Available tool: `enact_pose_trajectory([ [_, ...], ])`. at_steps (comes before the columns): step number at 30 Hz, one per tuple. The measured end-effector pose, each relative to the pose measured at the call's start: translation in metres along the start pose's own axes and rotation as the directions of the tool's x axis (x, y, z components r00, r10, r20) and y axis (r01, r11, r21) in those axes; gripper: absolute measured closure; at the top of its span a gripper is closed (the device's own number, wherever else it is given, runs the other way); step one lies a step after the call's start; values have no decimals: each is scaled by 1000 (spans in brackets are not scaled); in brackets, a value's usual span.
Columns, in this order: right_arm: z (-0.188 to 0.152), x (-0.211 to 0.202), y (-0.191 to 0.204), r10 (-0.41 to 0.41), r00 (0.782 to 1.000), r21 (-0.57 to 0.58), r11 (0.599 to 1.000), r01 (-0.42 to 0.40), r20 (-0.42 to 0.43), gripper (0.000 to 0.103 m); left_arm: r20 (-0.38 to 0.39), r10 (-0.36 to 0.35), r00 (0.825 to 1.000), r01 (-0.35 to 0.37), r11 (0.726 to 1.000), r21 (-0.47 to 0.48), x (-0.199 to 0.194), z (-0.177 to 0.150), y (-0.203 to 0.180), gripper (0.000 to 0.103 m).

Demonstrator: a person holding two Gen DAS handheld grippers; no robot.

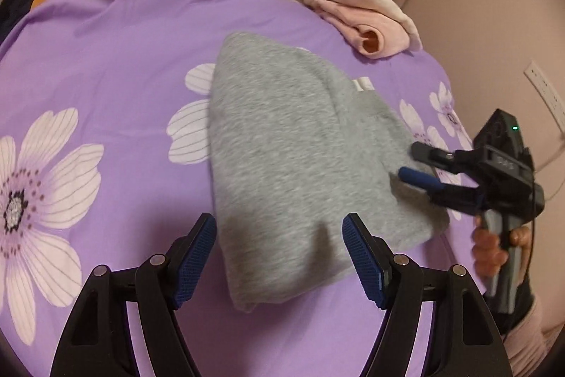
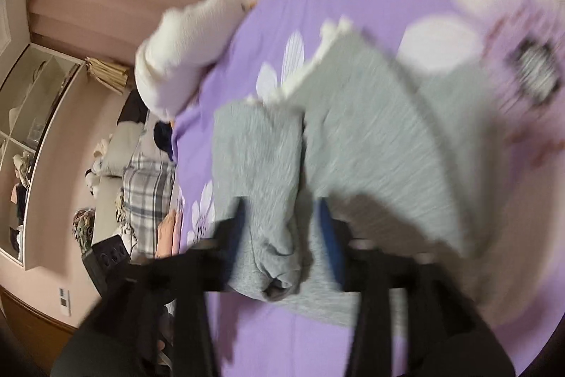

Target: Fold small clothes

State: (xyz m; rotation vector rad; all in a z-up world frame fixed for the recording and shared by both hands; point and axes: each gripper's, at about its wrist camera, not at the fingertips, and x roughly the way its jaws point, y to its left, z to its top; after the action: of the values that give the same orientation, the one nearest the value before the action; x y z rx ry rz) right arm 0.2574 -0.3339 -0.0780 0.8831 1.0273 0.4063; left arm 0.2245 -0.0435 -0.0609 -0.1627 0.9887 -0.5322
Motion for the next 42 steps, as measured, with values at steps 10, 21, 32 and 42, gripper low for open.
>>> enact_pose_trajectory([
  [10, -15, 49, 9, 4, 995, 6, 1000, -3, -95, 57, 0, -2, 1000, 2, 1000, -25, -9, -2, 18, 30],
  [21, -10, -2, 54, -31, 994, -199, 979, 50, 101, 94, 5, 17, 1000, -17, 998, -53, -18, 0, 21, 30],
  [32, 12, -82, 10, -192, 958, -178, 956, 231, 212, 93, -2, -25, 1000, 25, 1000, -6, -10, 8, -11, 30],
  [42, 5, -53, -39, -272, 946, -104, 951, 292, 177, 92, 25, -86, 996, 83, 991, 105, 6, 34, -74, 30],
])
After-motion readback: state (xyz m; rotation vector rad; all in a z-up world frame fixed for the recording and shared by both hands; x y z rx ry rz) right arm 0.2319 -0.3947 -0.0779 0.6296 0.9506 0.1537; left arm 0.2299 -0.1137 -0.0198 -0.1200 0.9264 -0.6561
